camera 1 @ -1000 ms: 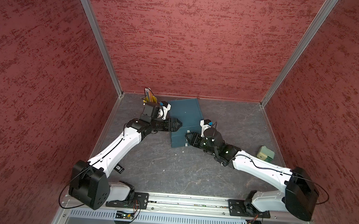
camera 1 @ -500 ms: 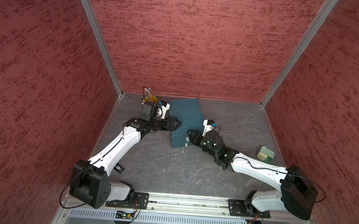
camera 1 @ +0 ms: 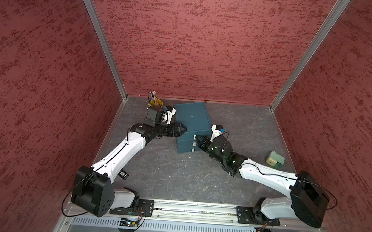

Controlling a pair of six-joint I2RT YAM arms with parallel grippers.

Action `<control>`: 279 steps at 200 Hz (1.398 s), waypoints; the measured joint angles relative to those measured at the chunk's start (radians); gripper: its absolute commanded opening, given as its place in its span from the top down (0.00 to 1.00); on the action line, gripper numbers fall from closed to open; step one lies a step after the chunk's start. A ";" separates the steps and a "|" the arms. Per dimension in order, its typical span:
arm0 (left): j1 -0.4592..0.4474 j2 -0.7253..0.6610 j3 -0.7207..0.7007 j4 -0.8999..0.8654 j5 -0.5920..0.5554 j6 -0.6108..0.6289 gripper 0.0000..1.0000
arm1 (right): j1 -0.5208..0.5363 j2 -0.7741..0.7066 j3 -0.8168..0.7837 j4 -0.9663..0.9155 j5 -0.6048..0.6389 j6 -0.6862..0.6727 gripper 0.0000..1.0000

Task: Take the seed bags out of the drawer
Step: Open the drawer in the storage box.

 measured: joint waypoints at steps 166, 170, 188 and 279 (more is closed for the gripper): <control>0.000 -0.040 -0.029 0.014 -0.002 -0.023 0.38 | 0.031 -0.072 -0.061 -0.014 0.001 0.025 1.00; 0.000 -0.040 -0.030 0.015 -0.001 -0.024 0.38 | 0.034 -0.080 -0.066 -0.019 0.002 0.026 1.00; 0.000 -0.040 -0.030 0.016 -0.002 -0.024 0.38 | 0.048 -0.115 -0.085 -0.040 0.006 0.034 1.00; -0.001 -0.040 -0.037 0.026 -0.002 -0.032 0.39 | 0.164 -0.277 -0.151 -0.198 0.068 0.101 1.00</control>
